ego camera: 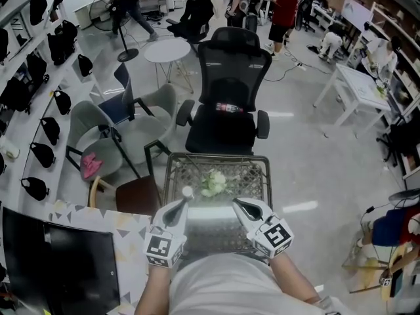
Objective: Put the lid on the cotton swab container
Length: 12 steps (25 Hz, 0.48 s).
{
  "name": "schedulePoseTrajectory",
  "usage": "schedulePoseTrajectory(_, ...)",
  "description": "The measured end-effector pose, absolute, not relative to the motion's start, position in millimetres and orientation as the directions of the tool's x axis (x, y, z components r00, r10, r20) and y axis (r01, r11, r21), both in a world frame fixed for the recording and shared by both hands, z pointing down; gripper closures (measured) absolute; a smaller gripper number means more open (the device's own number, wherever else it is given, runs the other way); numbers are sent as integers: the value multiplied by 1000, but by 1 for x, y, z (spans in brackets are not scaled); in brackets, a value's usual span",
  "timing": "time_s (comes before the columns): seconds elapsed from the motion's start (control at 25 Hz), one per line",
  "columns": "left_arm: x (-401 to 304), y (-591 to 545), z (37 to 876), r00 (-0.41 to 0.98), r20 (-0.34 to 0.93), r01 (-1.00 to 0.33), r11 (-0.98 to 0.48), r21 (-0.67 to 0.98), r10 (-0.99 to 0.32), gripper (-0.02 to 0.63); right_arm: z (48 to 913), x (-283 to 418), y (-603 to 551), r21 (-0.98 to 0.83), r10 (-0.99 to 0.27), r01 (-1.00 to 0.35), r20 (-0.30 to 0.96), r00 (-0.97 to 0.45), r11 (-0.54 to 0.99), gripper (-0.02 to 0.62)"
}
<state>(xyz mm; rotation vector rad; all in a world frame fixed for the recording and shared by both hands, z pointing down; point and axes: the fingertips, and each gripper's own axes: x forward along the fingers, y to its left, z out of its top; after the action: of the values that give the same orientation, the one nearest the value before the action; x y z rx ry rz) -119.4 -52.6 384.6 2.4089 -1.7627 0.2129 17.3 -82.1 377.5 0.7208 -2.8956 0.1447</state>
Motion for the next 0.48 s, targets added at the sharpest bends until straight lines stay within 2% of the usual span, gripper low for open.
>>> schedulePoseTrajectory(0.48,-114,-43,393,306,227,-952,-304,44,-925,597,390,26,-75,-82,-463,-486,200,-864,870,592)
